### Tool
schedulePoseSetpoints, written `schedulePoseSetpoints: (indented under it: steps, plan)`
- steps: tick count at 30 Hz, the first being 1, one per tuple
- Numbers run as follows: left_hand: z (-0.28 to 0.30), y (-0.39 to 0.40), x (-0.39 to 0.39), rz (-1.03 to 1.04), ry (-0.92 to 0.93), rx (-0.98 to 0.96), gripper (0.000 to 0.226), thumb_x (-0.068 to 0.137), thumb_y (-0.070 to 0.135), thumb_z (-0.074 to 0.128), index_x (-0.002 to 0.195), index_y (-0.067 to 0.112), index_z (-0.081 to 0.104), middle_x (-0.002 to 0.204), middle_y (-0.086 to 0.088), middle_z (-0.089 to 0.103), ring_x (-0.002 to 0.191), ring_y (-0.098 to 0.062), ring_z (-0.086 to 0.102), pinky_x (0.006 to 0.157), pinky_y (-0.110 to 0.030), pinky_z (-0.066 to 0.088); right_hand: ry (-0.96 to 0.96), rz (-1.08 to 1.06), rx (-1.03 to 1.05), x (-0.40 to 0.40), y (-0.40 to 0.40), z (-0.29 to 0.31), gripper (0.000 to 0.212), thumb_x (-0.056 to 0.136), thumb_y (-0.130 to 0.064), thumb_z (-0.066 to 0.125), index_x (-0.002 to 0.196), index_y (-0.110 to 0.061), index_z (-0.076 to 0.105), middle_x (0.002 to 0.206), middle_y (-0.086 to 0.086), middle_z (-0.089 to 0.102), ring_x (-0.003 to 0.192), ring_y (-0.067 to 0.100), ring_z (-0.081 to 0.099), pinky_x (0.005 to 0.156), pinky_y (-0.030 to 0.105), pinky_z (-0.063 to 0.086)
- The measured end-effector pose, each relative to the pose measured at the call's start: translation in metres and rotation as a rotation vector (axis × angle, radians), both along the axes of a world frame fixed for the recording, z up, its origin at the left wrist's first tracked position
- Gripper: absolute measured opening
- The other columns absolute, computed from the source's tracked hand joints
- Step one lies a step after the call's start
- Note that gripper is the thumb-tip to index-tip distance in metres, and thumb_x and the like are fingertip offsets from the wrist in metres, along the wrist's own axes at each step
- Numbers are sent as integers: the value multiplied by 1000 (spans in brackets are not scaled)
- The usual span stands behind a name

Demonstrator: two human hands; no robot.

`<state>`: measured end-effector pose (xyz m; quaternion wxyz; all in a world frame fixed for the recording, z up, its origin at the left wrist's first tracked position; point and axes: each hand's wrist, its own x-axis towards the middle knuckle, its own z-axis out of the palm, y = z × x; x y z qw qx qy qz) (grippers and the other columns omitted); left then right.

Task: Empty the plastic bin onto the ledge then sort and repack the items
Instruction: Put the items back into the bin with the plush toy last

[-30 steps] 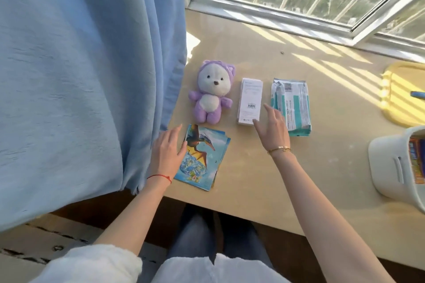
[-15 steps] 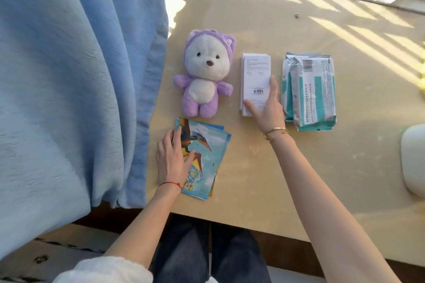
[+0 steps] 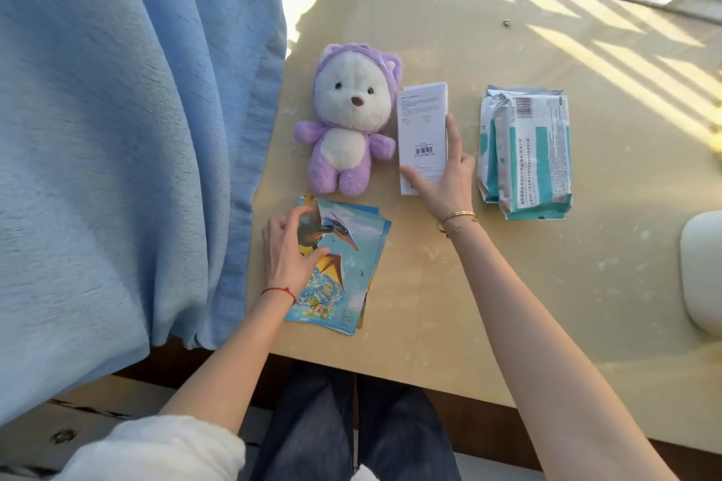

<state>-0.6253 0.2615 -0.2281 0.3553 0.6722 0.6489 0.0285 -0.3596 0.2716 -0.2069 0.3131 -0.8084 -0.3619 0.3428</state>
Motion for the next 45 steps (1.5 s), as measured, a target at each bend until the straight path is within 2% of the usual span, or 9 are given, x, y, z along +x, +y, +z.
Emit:
schedulePoseSetpoints:
  steps: [6, 9, 12, 20, 25, 30, 39, 43, 45]
  plan:
    - [5, 0, 0, -16, -16, 24, 64, 68, 20, 87, 120, 31, 51, 105, 0, 45, 96, -19, 48, 80, -32, 45, 18, 57, 24, 0, -31, -2, 103, 77, -49, 70, 152, -42, 1, 135, -9, 50, 111, 26, 54, 93, 49, 48]
    - [8, -2, -2, 13, -100, 42, 56, 69, 14, 86, 116, 29, 57, 111, -3, 43, 93, -12, 52, 77, -27, 49, 66, 19, 36, -3, -49, 0, 101, 78, -47, 71, 153, -41, 4, 137, -16, 43, 117, 18, 49, 102, 45, 43]
    - [9, -7, -6, 6, -133, 53, 49, 71, 9, 84, 113, 22, 63, 122, -5, 44, 100, -10, 51, 89, -26, 48, 90, -13, 58, -5, -66, 1, 101, 78, -45, 71, 154, -36, 6, 138, -15, 41, 118, 8, 43, 102, 35, 38]
    - [5, -35, 7, -15, 53, 64, 80, 67, 25, 86, 135, 29, 45, 134, -14, 39, 123, -31, 36, 99, -44, 42, 52, -36, 78, -12, -93, 2, 99, 77, -48, 70, 154, -37, 8, 140, -26, 34, 120, 11, 41, 104, 40, 38]
    - [6, -42, 16, -51, 150, 98, 84, 69, 28, 86, 139, 26, 40, 134, -16, 41, 117, -32, 43, 95, -44, 44, 61, -31, 110, -13, -100, -1, 98, 77, -53, 68, 153, -39, 8, 146, -22, 33, 124, 12, 42, 106, 47, 40]
    - [4, -38, 18, -22, 119, 74, 82, 64, 23, 89, 133, 26, 44, 128, -14, 43, 112, -32, 51, 94, -44, 48, 56, -9, 124, -11, -106, -6, 97, 79, -45, 71, 154, -33, 11, 134, -51, 20, 120, 6, 39, 106, 40, 37]
    - [6, -37, 23, 45, 173, 47, 80, 63, 25, 90, 130, 30, 46, 117, -15, 48, 107, -32, 46, 87, -39, 44, 86, 14, 130, -11, -110, -5, 98, 78, -48, 70, 154, -34, 10, 135, -54, 19, 123, 3, 38, 110, 46, 36]
    - [13, -44, 34, 52, 201, 90, 84, 67, 16, 87, 135, 28, 40, 118, -15, 42, 98, -32, 51, 79, -40, 46, 82, 14, 122, -11, -110, -4, 98, 78, -49, 68, 155, -32, 10, 138, -54, 14, 122, -18, 29, 111, 42, 32]
    - [14, -46, 34, 44, 199, 88, 85, 69, 16, 86, 137, 29, 37, 119, -14, 40, 95, -31, 52, 77, -41, 49, 90, 11, 118, -12, -110, -3, 98, 77, -50, 69, 154, -36, 10, 141, -49, 17, 123, -11, 34, 112, 47, 33]
